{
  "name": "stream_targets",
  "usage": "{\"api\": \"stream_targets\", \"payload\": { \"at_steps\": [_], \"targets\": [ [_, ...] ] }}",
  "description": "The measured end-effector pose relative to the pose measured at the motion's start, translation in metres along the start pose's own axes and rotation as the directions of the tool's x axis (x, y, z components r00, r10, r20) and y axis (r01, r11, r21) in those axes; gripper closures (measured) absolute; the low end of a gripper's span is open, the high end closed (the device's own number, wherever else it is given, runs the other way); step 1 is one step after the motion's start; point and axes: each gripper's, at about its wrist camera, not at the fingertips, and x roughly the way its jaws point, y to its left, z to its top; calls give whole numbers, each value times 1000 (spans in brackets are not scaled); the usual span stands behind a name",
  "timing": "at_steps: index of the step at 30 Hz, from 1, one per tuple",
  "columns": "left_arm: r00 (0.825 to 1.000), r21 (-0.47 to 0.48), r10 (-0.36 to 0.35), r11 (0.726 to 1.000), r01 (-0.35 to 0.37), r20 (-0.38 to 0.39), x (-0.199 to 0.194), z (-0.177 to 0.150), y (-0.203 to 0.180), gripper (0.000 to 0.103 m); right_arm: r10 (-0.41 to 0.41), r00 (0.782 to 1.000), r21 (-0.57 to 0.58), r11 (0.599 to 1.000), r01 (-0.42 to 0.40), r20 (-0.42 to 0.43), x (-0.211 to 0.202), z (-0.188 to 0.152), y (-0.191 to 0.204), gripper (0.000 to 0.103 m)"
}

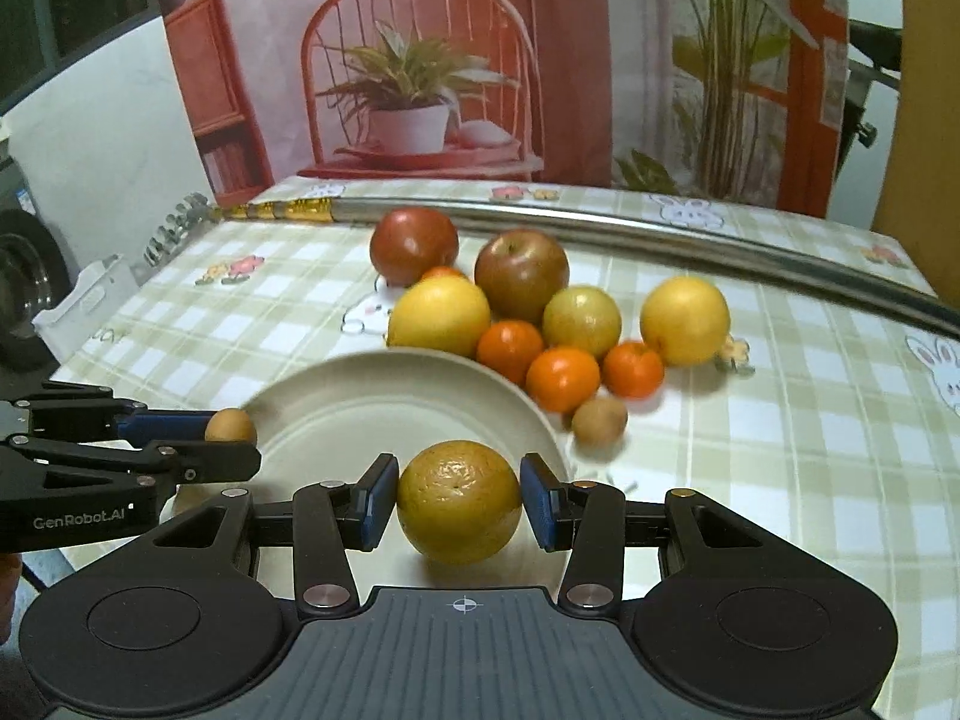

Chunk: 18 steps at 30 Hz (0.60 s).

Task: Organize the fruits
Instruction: 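Carry the kiwi to the white plate with left gripper while right gripper grasps an orange, then lower the orange onto the white plate and open the right gripper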

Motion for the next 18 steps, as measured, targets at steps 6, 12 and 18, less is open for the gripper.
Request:
{"api": "stream_targets", "payload": {
  "at_steps": [6, 12, 18],
  "targets": [
    [1000, 15, 17, 1000, -16, -16, 3, -2, -2, 73, -22, 1000, -5, 1000, 22, -12, 0, -11, 4, 62],
    [999, 8, 30, 1000, -29, -25, 5, -3, -1, 73, -34, 999, 0, 999, 34, -15, 1, -13, 1, 62],
    [999, 9, 36, 999, -36, -8, 3, -3, -2, 73, -37, 999, 5, 999, 37, -17, 5, -16, -1, 61]
  ]
}}
